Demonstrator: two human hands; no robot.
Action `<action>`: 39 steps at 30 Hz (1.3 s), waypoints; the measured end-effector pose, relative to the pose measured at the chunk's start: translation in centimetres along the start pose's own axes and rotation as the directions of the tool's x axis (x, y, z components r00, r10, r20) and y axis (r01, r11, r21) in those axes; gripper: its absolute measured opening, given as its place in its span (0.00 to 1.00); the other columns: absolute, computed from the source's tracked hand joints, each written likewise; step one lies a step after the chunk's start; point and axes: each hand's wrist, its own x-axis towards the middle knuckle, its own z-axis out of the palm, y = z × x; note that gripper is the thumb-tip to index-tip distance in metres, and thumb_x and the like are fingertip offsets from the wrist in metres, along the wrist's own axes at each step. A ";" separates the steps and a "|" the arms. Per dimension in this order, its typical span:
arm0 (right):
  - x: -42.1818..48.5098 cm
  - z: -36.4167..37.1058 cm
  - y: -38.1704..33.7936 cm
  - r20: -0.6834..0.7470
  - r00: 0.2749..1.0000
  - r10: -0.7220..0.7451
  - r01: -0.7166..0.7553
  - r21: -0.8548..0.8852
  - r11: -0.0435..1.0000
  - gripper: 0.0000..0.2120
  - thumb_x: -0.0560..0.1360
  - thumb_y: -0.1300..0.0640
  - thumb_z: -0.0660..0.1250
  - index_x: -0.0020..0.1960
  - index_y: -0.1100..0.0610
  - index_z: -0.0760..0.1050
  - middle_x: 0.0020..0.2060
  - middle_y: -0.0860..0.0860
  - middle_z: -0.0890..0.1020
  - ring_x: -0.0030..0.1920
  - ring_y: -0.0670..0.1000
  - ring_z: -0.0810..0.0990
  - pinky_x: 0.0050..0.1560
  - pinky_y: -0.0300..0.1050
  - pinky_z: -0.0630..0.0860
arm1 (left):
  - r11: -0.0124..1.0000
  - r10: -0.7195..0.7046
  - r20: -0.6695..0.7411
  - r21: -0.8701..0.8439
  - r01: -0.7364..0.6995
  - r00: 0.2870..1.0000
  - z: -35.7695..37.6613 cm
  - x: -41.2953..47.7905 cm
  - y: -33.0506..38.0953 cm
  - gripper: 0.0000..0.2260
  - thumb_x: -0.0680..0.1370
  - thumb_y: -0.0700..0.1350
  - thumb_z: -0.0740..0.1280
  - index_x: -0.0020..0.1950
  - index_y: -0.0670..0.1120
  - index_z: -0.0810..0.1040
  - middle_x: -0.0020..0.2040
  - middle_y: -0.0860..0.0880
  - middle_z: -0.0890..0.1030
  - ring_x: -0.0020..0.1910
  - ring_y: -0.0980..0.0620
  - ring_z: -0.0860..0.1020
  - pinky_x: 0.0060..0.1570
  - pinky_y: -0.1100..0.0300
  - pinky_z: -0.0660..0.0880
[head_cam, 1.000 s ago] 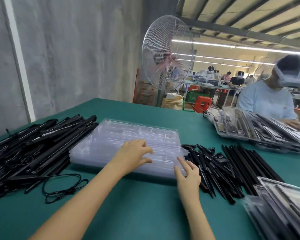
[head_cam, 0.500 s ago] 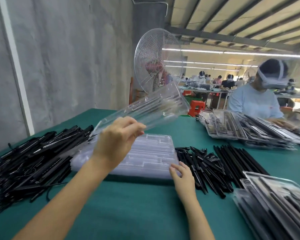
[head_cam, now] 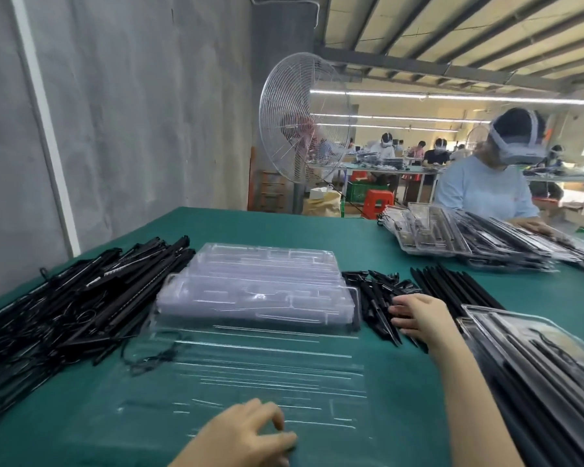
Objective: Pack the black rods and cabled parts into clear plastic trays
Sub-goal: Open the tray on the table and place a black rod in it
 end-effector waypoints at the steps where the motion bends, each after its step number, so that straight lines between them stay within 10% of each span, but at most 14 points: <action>1: 0.1 0.4 -0.2 0.033 0.999 0.024 -0.021 -0.072 0.997 0.05 0.77 0.65 0.61 0.43 0.61 0.72 0.34 0.57 0.75 0.29 0.52 0.69 0.30 0.39 0.64 | 0.999 -0.005 0.038 -0.050 0.007 0.999 0.4 0.4 0.6 0.22 0.83 0.57 0.49 0.42 0.61 0.82 0.38 0.58 0.78 0.31 0.63 0.72 0.33 0.74 0.70; 11: 4.7 1.4 1.2 -0.226 0.954 -0.195 0.001 -0.651 0.759 0.08 0.74 0.66 0.56 0.36 0.62 0.65 0.41 0.63 0.74 0.45 0.59 0.72 0.40 0.45 0.64 | 0.819 0.050 0.167 -0.572 0.056 0.985 2.9 4.9 1.3 0.23 0.76 0.70 0.48 0.65 0.67 0.71 0.61 0.61 0.70 0.54 0.76 0.63 0.58 0.74 0.62; 18: 10.3 0.6 0.9 -0.355 0.934 -0.027 -0.290 -0.802 0.522 0.20 0.79 0.64 0.53 0.70 0.66 0.59 0.69 0.65 0.63 0.69 0.64 0.59 0.65 0.56 0.64 | 0.947 -0.083 0.075 -0.303 0.102 0.994 4.5 5.9 -0.1 0.23 0.83 0.57 0.45 0.43 0.72 0.78 0.52 0.67 0.71 0.37 0.73 0.74 0.44 0.86 0.61; 25: 12.4 -1.5 2.5 -0.435 0.900 0.010 -0.423 -0.870 0.254 0.20 0.77 0.64 0.59 0.68 0.63 0.67 0.68 0.63 0.65 0.67 0.61 0.64 0.61 0.53 0.68 | 0.922 -0.003 0.122 -0.385 0.050 0.993 5.9 5.4 -1.1 0.09 0.81 0.60 0.54 0.61 0.69 0.67 0.55 0.72 0.71 0.49 0.73 0.71 0.53 0.82 0.64; 39: 12.2 -2.8 1.7 -0.242 0.961 0.136 -0.271 -0.925 0.266 0.17 0.79 0.63 0.55 0.65 0.65 0.71 0.64 0.60 0.74 0.64 0.59 0.73 0.60 0.48 0.70 | 0.946 0.077 0.131 -0.323 -0.031 0.988 4.6 5.8 -0.5 0.10 0.81 0.58 0.56 0.55 0.65 0.76 0.51 0.67 0.76 0.41 0.67 0.75 0.44 0.76 0.71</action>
